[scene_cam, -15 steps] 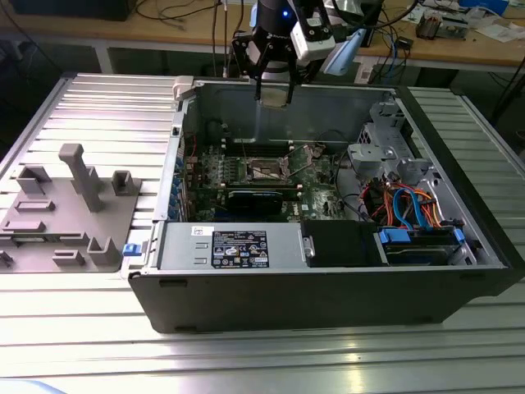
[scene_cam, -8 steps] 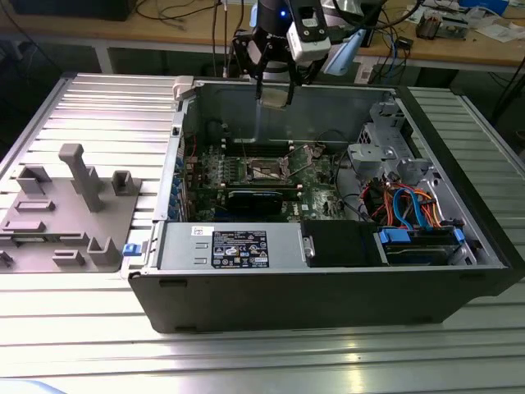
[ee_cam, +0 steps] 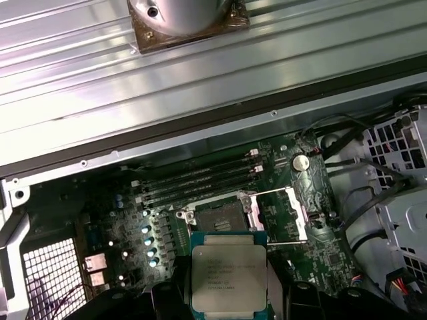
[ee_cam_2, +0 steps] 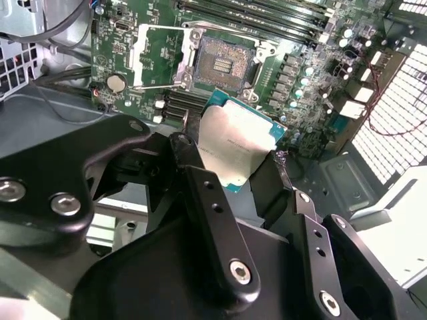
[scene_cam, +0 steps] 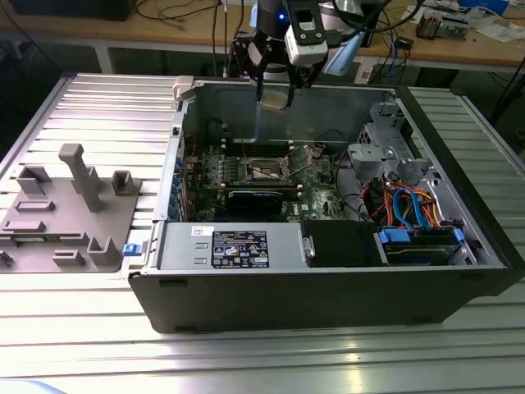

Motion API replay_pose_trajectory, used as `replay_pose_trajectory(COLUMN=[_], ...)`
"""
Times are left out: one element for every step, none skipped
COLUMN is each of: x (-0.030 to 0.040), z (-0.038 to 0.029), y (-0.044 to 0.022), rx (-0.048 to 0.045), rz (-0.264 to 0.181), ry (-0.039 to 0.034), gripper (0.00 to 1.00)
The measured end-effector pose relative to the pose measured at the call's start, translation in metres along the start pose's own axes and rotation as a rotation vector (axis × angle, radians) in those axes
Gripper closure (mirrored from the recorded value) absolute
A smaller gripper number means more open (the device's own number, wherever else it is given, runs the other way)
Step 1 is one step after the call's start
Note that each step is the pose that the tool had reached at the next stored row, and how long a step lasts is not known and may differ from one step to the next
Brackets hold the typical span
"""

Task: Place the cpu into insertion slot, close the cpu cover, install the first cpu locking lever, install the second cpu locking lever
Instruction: 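Place the cpu into insertion slot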

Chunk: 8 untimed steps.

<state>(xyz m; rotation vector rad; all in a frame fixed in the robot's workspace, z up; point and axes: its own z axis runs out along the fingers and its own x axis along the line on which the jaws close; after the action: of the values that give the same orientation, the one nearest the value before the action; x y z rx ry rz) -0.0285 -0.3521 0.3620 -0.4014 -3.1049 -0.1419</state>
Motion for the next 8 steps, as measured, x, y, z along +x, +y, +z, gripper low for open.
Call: replay_pose_trajectory(x=[0.0, 0.0, 0.0, 0.0, 0.0, 0.0, -0.0001, -0.0001], z=[0.0006, 0.0012, 0.0017, 0.0023, 0.0027, 0.0034, 0.0039, 0.0046], y=[-0.0001, -0.0001, -0.0001, -0.0002, -0.0003, -0.0003, -0.0004, -0.0004], rx=[0.0001, 0.0004, 0.0017, 0.0038, 0.0064, 0.0085, 0.01, 0.0119], rz=[0.0, 0.0, 0.0, 0.001, 0.003, 0.01, 0.016, 0.025], ry=[0.0001, 0.0, -0.0003, -0.0011, -0.002, -0.0032, -0.0041, -0.0053], gripper=[0.46, 0.46, 0.46, 0.46, 0.46, 0.46, 0.46, 0.46])
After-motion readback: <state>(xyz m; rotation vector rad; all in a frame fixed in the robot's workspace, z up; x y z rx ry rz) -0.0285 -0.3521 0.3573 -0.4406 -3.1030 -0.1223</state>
